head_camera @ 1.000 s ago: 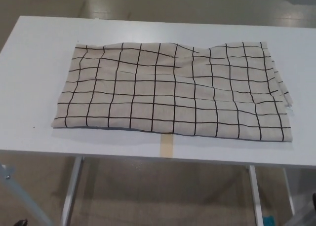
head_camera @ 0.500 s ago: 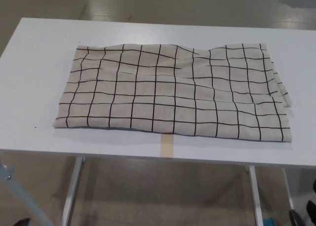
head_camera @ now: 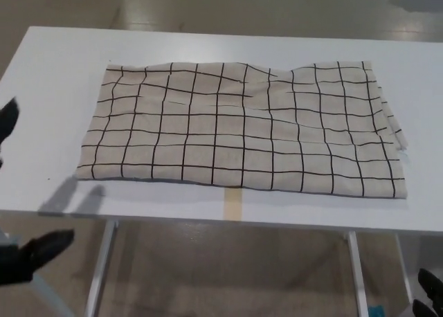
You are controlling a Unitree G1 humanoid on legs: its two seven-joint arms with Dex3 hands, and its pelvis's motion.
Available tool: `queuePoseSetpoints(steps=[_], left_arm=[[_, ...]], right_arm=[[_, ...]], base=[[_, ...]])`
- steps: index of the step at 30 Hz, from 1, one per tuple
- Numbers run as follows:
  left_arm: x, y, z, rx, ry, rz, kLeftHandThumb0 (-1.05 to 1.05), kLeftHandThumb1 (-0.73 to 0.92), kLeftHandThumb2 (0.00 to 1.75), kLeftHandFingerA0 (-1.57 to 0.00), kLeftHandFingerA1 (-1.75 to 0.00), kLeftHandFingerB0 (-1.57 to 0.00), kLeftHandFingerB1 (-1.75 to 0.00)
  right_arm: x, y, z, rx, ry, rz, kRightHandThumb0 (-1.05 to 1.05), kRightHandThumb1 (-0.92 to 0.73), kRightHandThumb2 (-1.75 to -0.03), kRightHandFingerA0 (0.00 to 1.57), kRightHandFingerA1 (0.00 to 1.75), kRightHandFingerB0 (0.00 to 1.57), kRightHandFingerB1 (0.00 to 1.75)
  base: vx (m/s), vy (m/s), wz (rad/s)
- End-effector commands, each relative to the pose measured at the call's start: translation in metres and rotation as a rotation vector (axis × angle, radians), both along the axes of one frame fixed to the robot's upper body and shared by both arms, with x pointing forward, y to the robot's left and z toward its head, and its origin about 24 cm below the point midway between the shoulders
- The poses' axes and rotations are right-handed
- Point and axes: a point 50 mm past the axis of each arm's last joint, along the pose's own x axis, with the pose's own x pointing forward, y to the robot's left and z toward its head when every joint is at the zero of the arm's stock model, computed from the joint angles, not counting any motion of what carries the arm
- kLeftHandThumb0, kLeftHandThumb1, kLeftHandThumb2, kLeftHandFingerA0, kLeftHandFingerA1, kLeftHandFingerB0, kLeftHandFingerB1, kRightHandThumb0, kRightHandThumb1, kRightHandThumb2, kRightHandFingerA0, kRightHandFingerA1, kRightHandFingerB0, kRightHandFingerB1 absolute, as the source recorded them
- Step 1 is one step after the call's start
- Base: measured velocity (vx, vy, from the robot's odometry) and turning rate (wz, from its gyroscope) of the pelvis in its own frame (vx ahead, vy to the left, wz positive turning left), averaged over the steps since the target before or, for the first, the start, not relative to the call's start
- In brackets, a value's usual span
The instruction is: Use the left hand to fold a white towel with checkered patterns in half.
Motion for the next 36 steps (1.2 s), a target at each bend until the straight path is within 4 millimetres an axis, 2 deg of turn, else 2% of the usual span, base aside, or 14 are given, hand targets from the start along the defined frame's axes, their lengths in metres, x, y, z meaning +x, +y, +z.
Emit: queuePoseSetpoints(steps=[1,3,4,5,6,8,10,12,14,24,36], left_arm=[[0.050,-0.026,0.015,0.351,-0.079,-0.011,-0.29,0.17,0.79,-0.01,-0.49,0.00,-0.47],[0.064,-0.029,0.010,0.407,-0.013,-0.016,-0.29,0.18,0.79,0.00,-0.49,0.00,-0.47],[0.065,-0.029,0.009,0.412,-0.006,-0.016,-0.29,0.18,0.79,0.00,-0.49,0.00,-0.47],[0.072,-0.031,0.006,0.441,0.019,-0.014,-0.56,0.37,0.68,-0.06,-0.32,-0.10,-0.25],[0.082,-0.033,0.002,0.487,0.062,-0.010,-0.52,0.35,0.73,-0.02,-0.26,-0.09,-0.25],[0.092,-0.036,-0.003,0.540,0.104,-0.004,-0.53,0.35,0.74,-0.02,-0.24,-0.08,-0.24],[0.095,-0.037,-0.004,0.555,0.115,-0.001,-0.57,0.38,0.73,-0.07,-0.17,-0.08,-0.18],[0.105,-0.041,-0.010,0.609,0.153,0.009,-0.55,0.35,0.75,0.00,-0.17,0.00,-0.20],[0.115,-0.045,-0.016,0.661,0.188,0.018,-0.56,0.36,0.75,0.00,-0.16,0.00,-0.19],[0.134,-0.048,-0.034,0.709,0.258,0.057,-0.58,0.37,0.76,0.00,-0.15,0.00,-0.19],[0.145,-0.044,-0.053,0.756,0.321,0.112,-0.59,0.37,0.76,0.00,-0.13,0.00,-0.19]], right_arm=[[-0.012,-0.006,-0.004,-0.043,0.019,0.054,-0.65,-0.44,-0.81,0.04,0.35,0.03,0.28],[-0.013,-0.005,-0.005,-0.025,0.025,0.048,-0.66,-0.44,-0.82,0.04,0.36,0.04,0.28],[-0.014,-0.005,-0.005,-0.024,0.026,0.049,-0.66,-0.44,-0.82,0.04,0.36,0.04,0.28],[-0.014,-0.005,-0.005,-0.019,0.027,0.047,-0.66,-0.44,-0.81,0.04,0.36,0.04,0.28],[-0.015,-0.005,-0.005,-0.014,0.030,0.044,-0.65,-0.43,-0.81,0.04,0.36,0.04,0.28],[-0.015,-0.005,-0.006,-0.009,0.034,0.041,-0.65,-0.43,-0.81,0.04,0.36,0.04,0.28],[-0.015,-0.005,-0.006,-0.009,0.036,0.040,-0.65,-0.43,-0.81,0.04,0.36,0.03,0.28],[-0.016,-0.005,-0.007,-0.015,0.042,0.037,-0.65,-0.44,-0.81,0.04,0.37,0.03,0.28],[-0.016,-0.004,-0.007,-0.018,0.042,0.030,-0.66,-0.44,-0.81,0.04,0.39,0.03,0.28],[-0.015,-0.002,-0.007,0.000,0.030,0.032,-0.63,-0.44,-0.82,0.04,0.42,0.00,0.31],[-0.015,-0.003,-0.006,0.018,0.021,0.032,-0.61,-0.43,-0.83,0.08,0.45,0.00,0.33]], base=[[0.00,0.000,0.00],[0.00,0.000,0.00],[0.00,0.000,0.00],[0.00,0.000,0.00],[0.00,0.000,0.00],[0.00,0.000,0.00],[0.00,0.000,0.00],[0.00,0.000,0.00],[0.00,0.000,0.00],[0.00,0.000,0.00],[0.00,0.000,0.00]])
